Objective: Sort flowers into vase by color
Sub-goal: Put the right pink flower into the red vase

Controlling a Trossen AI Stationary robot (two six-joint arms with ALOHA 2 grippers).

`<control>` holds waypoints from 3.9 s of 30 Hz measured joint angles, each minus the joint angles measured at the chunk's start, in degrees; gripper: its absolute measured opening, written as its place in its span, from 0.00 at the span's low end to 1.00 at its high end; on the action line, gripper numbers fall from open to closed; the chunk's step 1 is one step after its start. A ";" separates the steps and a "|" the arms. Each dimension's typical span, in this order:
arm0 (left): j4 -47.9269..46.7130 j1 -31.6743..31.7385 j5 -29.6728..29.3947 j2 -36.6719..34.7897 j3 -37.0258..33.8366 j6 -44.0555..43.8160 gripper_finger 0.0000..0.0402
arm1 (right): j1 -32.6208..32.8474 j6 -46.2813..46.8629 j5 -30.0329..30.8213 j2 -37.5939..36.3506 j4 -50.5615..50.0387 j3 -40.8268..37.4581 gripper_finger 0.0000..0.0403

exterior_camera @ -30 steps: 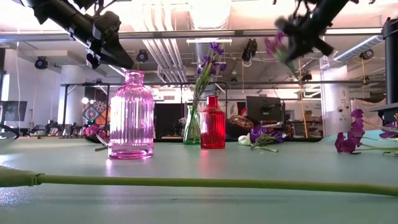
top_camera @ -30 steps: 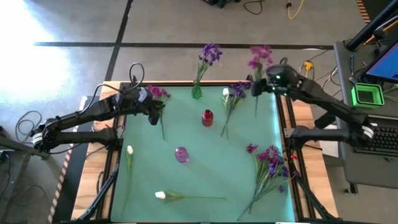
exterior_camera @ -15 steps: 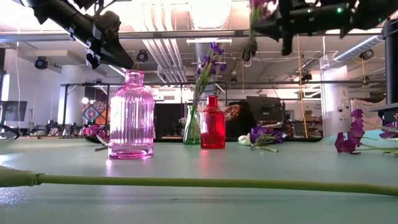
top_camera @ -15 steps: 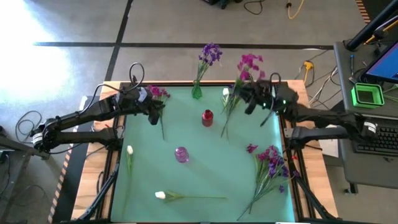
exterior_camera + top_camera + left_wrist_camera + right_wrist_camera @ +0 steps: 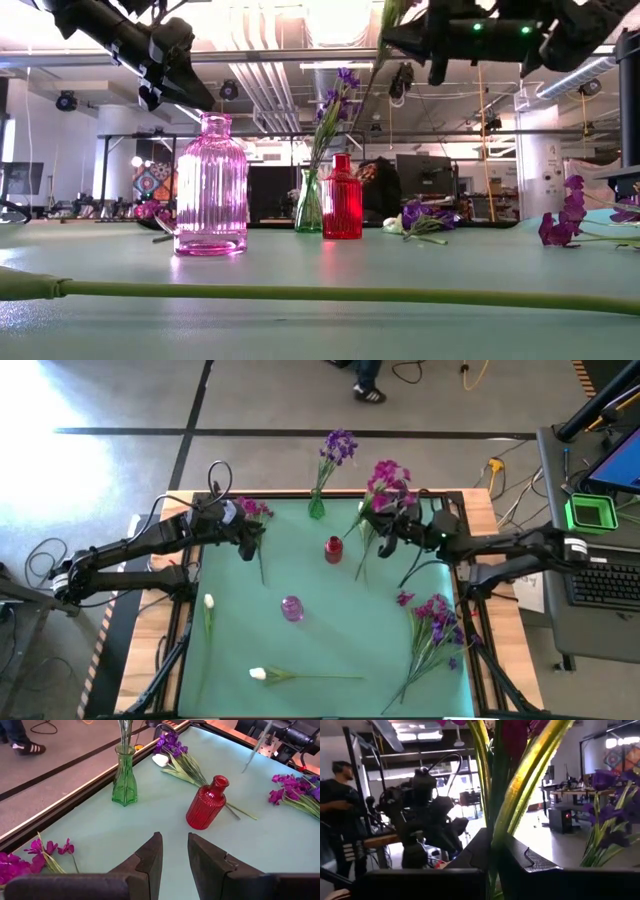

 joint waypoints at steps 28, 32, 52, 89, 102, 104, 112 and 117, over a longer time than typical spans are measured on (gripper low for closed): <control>-0.50 0.00 -0.07 0.00 0.00 0.33 0.20 | 0.02 -6.45 -0.13 7.90 -3.11 4.12 0.04; -0.50 0.00 -0.09 0.00 0.00 0.33 0.20 | 0.02 -6.92 -0.15 7.87 -3.69 4.08 0.04; -0.50 0.00 -0.87 0.00 0.00 0.39 0.20 | 0.02 -7.09 -0.13 7.87 -5.25 4.01 0.19; -0.46 -0.02 -0.96 0.00 0.00 0.90 0.20 | 0.00 -5.12 1.92 6.99 -13.09 3.99 0.53; -0.90 -0.01 -0.92 0.00 0.00 -0.79 0.20 | -0.02 -2.97 2.93 -0.77 -25.97 3.99 0.62; -1.29 0.00 -0.90 0.02 0.00 -3.70 0.20 | -0.02 -2.53 2.93 -1.85 -27.64 3.99 0.63; -1.69 -0.02 0.09 0.17 0.08 -9.73 0.20 | -0.04 -1.02 2.93 -6.15 -35.00 3.99 0.66; -10.40 -0.64 0.13 1.17 4.13 -13.77 0.20 | -0.13 0.49 2.91 -9.03 -40.02 3.99 0.67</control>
